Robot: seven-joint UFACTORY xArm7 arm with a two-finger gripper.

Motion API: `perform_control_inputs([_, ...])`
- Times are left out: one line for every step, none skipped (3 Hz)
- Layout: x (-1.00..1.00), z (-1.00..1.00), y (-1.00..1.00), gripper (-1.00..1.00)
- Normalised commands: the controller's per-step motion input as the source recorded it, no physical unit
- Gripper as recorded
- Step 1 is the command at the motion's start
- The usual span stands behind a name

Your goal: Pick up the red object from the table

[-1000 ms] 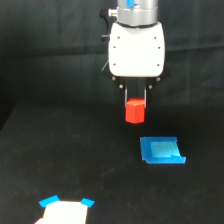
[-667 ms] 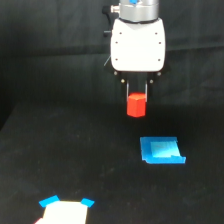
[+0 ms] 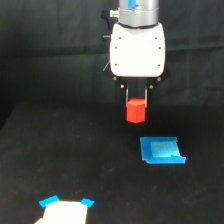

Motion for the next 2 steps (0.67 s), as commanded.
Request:
perform_control_inputs([0.04, -0.08, 1.0, -0.92])
perform_control_inputs([0.05, 0.05, 1.0, -0.57])
